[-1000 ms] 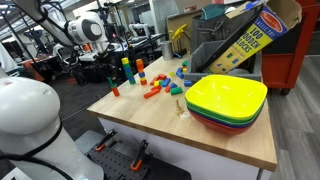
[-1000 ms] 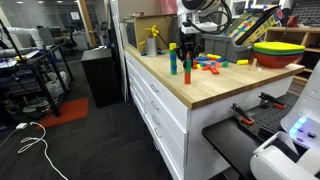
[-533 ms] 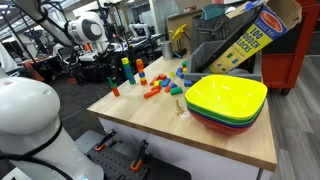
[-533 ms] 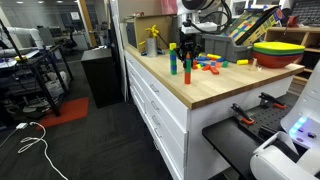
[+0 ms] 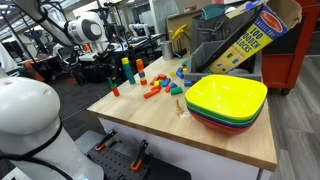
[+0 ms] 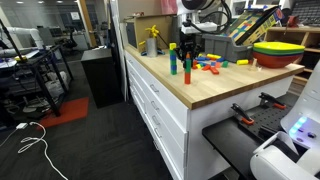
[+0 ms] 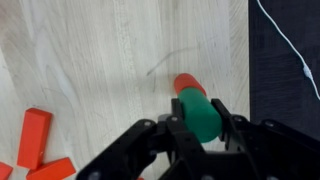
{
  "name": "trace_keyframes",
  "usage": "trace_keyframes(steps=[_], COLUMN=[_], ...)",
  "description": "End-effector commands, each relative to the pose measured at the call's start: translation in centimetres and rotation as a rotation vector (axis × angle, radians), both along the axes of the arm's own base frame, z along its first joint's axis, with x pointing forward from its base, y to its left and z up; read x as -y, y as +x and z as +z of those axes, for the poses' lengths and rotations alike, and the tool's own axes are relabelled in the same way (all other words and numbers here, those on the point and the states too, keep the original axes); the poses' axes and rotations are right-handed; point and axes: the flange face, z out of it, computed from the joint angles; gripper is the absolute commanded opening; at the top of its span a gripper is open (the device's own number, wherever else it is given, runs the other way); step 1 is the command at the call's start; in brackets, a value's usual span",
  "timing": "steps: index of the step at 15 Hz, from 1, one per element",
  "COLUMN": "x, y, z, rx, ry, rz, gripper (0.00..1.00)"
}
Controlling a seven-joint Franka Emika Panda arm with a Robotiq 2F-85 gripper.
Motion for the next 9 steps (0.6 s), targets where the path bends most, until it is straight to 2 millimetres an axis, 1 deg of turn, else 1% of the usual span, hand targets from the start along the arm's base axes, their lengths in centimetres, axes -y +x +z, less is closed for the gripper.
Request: trace_keyframes(steps=[1,9], x=[-0.06,0.03], y=[-0.13,0.03], z=[0.49,0.35], rx=[-0.004,0.0], ry=[0.008,0.005], rz=[-0.014,-0.017], gripper=[0.08,0.08])
